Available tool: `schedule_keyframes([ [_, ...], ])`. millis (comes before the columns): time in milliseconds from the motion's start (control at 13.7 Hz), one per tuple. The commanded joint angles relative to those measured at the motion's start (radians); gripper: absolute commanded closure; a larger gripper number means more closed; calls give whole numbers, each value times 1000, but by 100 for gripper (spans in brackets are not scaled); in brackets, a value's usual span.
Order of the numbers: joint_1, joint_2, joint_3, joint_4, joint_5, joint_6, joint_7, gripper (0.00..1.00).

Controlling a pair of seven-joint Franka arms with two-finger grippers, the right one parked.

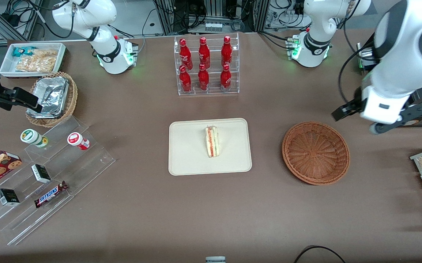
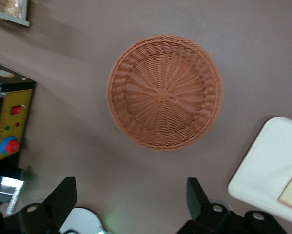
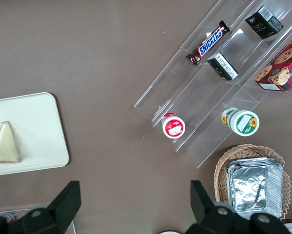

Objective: Place sandwich from basket to tray

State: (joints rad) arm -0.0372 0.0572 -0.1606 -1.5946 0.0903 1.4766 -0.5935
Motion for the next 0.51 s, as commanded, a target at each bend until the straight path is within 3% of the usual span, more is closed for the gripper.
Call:
schedule_keyframes([
  [0,66,-65,-13,-41,-18,-48,116,0],
  [439,180,-152,-13,-93,-63,-90,379,0],
])
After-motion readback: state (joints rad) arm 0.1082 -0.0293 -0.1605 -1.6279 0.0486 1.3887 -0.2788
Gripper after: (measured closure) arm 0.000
